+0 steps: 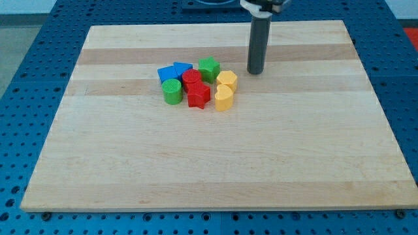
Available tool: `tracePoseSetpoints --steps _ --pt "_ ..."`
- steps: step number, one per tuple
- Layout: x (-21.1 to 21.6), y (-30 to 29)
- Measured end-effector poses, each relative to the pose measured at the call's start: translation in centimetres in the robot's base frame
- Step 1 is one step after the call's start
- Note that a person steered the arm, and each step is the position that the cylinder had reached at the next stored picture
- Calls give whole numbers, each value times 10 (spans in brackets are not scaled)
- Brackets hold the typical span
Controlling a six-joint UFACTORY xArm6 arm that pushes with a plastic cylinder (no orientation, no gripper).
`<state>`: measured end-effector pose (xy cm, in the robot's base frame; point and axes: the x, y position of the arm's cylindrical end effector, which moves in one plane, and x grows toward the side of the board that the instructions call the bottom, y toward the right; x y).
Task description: Move the yellow hexagon closer to the green star
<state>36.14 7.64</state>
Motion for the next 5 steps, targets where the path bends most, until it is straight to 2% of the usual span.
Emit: tracePoseSetpoints --steps 2,4,5 --pt "89 -29" --pt "73 -29" --pt "44 -29"
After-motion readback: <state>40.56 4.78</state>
